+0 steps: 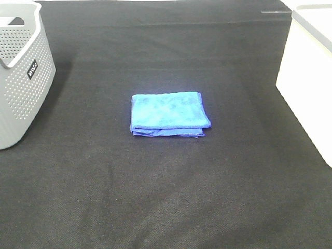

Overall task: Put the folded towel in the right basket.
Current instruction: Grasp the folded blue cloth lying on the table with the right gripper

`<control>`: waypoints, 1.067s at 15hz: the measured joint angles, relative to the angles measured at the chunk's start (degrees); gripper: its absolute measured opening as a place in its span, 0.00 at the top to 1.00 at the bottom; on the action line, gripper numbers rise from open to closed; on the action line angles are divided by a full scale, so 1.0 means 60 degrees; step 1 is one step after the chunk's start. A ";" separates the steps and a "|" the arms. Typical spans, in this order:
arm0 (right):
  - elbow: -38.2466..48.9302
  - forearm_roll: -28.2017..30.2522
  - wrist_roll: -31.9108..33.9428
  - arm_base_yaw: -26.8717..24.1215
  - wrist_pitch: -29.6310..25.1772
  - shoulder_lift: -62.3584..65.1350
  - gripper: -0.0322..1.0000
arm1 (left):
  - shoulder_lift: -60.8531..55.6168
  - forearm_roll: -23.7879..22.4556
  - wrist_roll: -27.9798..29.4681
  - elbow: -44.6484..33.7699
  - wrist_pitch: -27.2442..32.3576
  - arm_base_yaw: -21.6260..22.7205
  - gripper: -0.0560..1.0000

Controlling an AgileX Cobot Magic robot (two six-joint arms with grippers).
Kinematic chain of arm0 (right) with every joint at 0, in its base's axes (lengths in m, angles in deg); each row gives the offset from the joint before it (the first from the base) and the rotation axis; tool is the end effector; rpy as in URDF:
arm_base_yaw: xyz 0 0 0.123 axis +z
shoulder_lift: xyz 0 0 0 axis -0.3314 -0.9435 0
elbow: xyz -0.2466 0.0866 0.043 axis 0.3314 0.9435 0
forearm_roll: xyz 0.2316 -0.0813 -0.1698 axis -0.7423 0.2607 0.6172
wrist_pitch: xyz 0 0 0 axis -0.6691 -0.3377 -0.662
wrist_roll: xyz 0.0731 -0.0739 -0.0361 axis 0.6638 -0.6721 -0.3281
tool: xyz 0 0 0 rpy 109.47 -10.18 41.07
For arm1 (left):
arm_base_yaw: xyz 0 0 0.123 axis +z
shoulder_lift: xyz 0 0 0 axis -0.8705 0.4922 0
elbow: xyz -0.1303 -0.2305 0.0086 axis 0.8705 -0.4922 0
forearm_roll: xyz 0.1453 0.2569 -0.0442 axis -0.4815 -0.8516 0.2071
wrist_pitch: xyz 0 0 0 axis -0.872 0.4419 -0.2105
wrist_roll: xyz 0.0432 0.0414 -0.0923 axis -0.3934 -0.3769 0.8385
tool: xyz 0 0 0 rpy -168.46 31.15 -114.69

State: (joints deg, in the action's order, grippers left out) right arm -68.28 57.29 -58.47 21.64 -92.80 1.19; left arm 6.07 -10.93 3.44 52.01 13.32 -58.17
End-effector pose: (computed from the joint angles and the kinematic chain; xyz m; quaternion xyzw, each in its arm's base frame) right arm 0.0762 0.0031 0.2726 -0.0341 0.8738 0.0005 0.4851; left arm 0.0733 0.0005 0.2923 -0.0096 0.8487 0.0023 0.5288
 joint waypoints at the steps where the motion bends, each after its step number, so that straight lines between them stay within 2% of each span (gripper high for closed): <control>1: 0.0000 0.0000 0.0000 0.0000 0.0000 0.0000 0.03 | 0.0000 0.0000 0.0000 0.0000 0.0000 0.0000 0.01; 16: 0.0000 0.0000 0.0000 0.0000 0.0000 0.0000 0.03 | 0.0000 -0.0019 0.0000 0.0000 0.0000 0.0000 0.01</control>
State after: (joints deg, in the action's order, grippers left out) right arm -68.28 57.29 -58.47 21.64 -92.80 1.19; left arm 6.07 -11.05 3.44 52.01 13.32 -58.17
